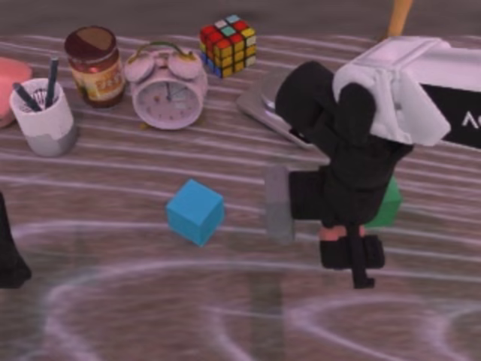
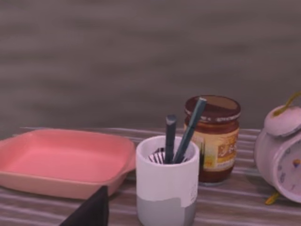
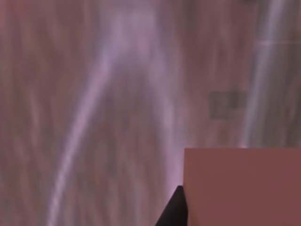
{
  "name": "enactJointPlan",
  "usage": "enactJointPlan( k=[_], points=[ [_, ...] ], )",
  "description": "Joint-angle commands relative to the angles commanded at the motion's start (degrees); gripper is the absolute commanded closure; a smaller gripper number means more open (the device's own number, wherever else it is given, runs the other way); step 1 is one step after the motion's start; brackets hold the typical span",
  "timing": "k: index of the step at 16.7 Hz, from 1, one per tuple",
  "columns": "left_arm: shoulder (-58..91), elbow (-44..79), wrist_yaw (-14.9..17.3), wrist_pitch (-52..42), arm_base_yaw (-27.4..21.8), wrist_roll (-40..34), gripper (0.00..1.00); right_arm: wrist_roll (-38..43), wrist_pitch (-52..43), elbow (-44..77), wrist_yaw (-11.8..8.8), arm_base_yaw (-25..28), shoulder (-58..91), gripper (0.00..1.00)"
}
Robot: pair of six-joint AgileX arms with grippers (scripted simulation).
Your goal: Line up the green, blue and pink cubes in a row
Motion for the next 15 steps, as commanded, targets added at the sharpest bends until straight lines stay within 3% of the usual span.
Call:
enactJointPlan(
  k=[4,10,15],
  points=[
    [0.00,0.00,0.00,0.00,0.00,0.00,0.00,0.09,2.13,-1.49,-0.02,-0.21,0.98,1.00],
    [0.00,0.00,0.00,0.00,0.00,0.00,0.00,0.09,14.19,-8.90,0.01,-0.01,5.12,1.00],
    [0.00,0.00,0.00,0.00,0.00,0.00,0.00,0.09,14.88,-9.41,0.03,0.01,5.47,1.00]
  ],
)
